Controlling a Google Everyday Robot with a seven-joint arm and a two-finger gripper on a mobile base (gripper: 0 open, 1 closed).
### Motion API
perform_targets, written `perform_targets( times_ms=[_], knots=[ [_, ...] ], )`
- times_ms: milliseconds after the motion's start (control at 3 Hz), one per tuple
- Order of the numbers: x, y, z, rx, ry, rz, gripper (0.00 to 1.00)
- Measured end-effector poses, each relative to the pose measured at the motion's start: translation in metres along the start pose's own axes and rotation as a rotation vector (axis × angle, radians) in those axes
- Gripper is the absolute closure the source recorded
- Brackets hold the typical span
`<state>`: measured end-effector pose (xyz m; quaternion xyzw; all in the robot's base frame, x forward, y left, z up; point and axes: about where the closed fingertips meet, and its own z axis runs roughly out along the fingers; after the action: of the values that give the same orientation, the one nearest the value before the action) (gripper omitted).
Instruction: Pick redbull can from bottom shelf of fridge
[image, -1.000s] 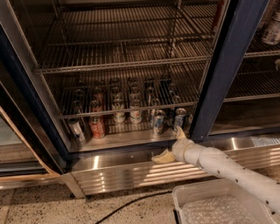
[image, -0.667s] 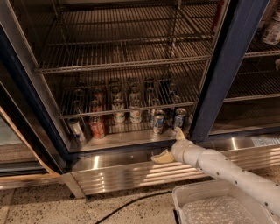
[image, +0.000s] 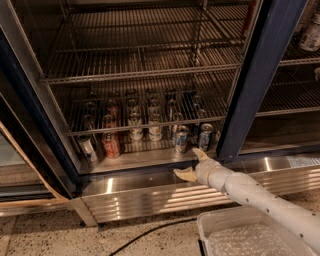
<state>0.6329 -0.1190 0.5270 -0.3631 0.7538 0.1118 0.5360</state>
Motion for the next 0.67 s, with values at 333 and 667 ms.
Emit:
perform_targets(
  times_ms=[333, 667],
  knots=[
    [-0.011, -0.007, 0.004, 0.031, -0.038, -0.007, 0.34],
    [-0.023, -0.020, 0.009, 0.078, -0.066, -0.029, 0.29]
  ],
)
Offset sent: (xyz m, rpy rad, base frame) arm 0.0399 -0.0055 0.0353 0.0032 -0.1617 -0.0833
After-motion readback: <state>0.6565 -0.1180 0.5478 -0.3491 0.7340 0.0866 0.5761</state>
